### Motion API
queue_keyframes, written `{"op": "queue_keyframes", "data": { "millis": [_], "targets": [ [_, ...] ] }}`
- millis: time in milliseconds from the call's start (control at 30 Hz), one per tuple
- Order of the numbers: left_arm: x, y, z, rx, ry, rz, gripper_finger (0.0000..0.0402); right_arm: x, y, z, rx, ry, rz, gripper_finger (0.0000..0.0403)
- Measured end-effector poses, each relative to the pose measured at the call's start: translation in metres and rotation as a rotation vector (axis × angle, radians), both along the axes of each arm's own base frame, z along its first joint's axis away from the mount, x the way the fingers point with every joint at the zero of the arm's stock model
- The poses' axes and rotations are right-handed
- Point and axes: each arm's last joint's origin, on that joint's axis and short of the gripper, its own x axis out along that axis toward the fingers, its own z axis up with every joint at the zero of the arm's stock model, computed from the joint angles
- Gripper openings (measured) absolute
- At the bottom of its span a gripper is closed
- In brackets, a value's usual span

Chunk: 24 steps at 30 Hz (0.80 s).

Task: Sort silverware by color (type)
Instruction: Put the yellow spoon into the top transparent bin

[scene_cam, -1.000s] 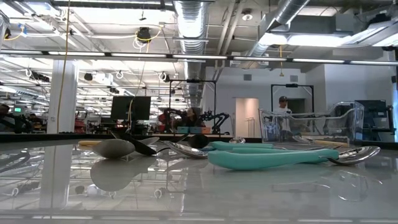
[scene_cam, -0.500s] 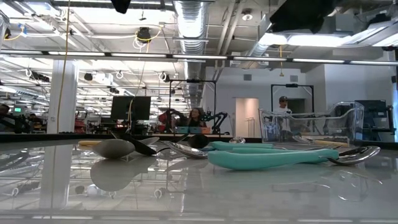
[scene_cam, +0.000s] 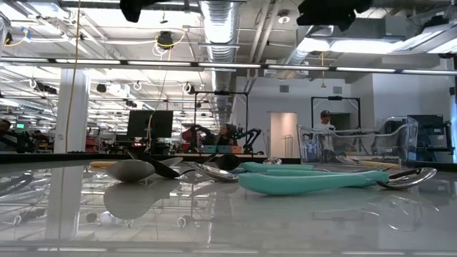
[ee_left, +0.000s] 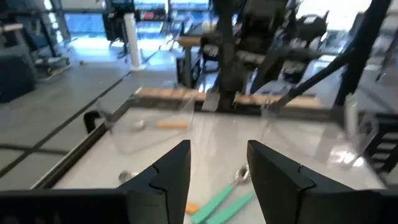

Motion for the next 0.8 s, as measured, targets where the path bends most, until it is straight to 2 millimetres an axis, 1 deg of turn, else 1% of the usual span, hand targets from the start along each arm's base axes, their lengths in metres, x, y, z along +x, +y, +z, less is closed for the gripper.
{"op": "queue_keyframes", "data": {
  "millis": [133, 200, 367, 467, 567, 800],
  "targets": [
    [-0.008, 0.001, 0.007, -0.007, -0.038, -0.017, 0.0145, -0.013, -0.004, 0.01, -0.014, -0.016, 0.014, 0.0211],
    [-0.01, 0.002, 0.009, 0.013, -0.044, -0.019, 0.0145, -0.02, -0.006, 0.01, -0.009, 0.012, 0.022, 0.0211],
    [-0.012, 0.002, 0.009, 0.024, -0.042, -0.021, 0.0145, -0.032, -0.009, 0.011, 0.072, 0.033, -0.008, 0.0211],
    [-0.011, 0.002, 0.004, 0.025, -0.038, -0.022, 0.0145, -0.034, -0.007, 0.009, 0.085, 0.052, -0.003, 0.0211],
    [-0.011, 0.002, -0.001, 0.013, -0.03, -0.027, 0.0145, -0.031, -0.005, 0.008, 0.086, 0.046, 0.004, 0.0211],
    [-0.011, 0.001, 0.002, -0.018, -0.066, -0.052, 0.0144, -0.027, -0.003, 0.006, 0.081, 0.046, 0.005, 0.0211]
  ]
}}
